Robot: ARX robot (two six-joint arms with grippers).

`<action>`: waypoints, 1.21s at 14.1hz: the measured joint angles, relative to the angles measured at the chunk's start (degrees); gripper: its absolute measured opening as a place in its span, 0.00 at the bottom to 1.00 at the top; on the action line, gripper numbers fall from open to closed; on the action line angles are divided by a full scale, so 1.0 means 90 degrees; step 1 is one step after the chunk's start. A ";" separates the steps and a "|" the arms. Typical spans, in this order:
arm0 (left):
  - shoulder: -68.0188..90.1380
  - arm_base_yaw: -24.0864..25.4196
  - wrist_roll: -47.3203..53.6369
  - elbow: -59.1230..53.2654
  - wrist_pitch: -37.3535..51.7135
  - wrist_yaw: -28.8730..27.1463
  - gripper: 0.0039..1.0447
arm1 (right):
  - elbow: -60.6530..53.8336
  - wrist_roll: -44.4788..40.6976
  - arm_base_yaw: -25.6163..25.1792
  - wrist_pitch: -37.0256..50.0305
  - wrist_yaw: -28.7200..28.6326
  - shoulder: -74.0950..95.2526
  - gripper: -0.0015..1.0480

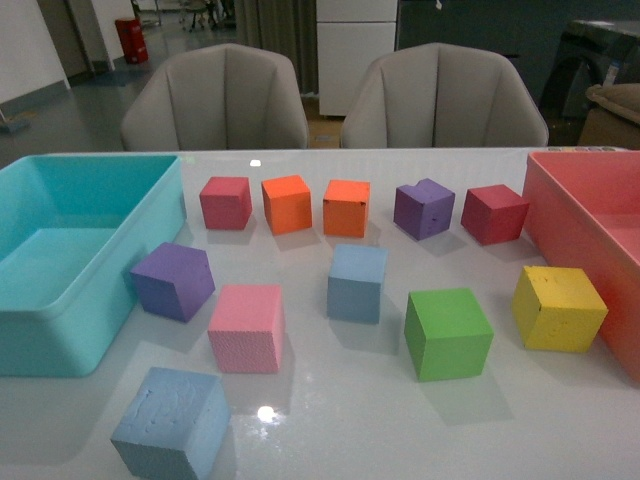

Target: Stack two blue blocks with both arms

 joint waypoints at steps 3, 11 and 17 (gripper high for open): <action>0.2229 -0.1112 0.0015 0.0211 0.2157 -0.0600 0.94 | 0.0000 0.0002 0.0000 0.0002 0.0002 0.0000 0.94; 0.8740 -0.2057 -0.0685 0.2125 0.4172 -0.0845 0.94 | 0.0000 0.0002 0.0000 0.0000 0.0002 0.0000 0.94; 0.9085 -0.1751 -0.0959 0.2436 0.3565 -0.0646 0.94 | 0.0000 0.0002 0.0000 0.0000 0.0002 0.0000 0.94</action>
